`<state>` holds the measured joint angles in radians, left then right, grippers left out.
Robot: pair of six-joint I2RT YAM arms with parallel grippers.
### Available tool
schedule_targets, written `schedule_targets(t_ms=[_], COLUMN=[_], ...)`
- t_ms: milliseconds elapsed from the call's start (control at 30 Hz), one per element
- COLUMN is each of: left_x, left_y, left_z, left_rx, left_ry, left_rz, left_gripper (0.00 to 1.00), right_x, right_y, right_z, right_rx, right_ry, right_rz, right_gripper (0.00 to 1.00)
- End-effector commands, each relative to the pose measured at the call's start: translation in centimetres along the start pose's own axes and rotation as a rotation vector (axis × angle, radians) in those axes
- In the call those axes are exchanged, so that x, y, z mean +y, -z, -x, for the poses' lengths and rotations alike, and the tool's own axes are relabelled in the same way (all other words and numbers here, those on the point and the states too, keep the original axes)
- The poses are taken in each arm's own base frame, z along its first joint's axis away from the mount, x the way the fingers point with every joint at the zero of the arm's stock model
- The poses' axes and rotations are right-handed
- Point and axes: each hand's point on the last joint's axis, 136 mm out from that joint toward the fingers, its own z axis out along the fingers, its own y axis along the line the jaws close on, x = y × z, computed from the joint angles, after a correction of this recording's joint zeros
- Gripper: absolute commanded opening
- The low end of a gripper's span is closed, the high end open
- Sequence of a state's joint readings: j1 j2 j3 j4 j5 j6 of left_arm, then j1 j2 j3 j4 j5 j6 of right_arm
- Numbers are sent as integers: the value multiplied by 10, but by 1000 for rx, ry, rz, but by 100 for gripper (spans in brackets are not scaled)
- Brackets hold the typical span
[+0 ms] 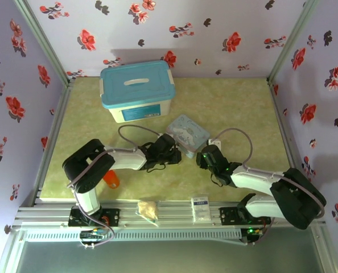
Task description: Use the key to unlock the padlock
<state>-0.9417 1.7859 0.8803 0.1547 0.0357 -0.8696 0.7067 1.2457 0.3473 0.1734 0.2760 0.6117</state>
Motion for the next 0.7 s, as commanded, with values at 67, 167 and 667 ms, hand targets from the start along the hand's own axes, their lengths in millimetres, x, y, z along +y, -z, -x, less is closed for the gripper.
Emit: schedule_targets(t_ms=[67, 167, 667], left_x=[31, 33, 27], left_y=[12, 16, 9], left_z=[-5, -1, -12], left_rx=[97, 94, 142], left_ry=[-190, -273, -485], left_rz=[249, 337, 552], left_gripper=[12, 15, 25], right_x=[-3, -3, -7], right_y=[3, 3, 2], right_z=[16, 15, 9], right_rx=[-54, -53, -36], right_ry=[-28, -25, -18], right_rz=[-30, -30, -43], right_gripper=[42, 42, 41])
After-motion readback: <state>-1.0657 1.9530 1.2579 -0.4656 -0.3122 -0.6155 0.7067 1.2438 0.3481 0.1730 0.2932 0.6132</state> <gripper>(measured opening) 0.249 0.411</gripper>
